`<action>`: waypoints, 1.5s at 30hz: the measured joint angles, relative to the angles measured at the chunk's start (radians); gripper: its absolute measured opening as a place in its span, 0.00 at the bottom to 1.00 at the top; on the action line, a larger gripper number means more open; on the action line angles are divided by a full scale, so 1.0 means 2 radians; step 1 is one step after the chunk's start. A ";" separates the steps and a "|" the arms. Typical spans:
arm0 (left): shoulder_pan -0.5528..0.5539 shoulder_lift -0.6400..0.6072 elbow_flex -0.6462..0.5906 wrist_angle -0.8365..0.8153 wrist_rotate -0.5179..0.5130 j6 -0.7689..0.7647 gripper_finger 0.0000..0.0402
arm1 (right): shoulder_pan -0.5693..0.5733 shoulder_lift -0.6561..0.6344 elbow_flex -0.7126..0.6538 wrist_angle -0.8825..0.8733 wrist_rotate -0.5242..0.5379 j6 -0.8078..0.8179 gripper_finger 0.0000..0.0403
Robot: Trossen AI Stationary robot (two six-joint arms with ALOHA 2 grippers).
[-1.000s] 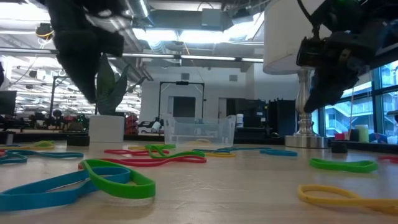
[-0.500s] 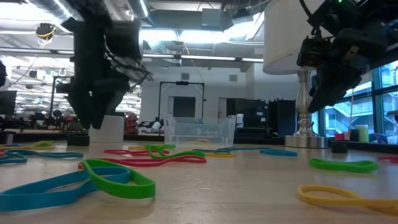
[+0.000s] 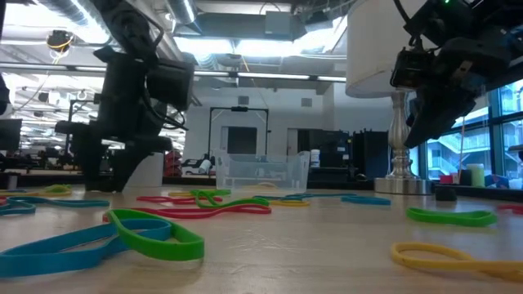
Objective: Pick and place rubber bands into bin
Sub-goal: Put the black rubber band into the transparent bin
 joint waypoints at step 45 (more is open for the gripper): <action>0.066 0.180 0.502 -0.027 -0.032 0.365 0.01 | 0.000 0.000 0.000 0.006 0.032 0.063 0.02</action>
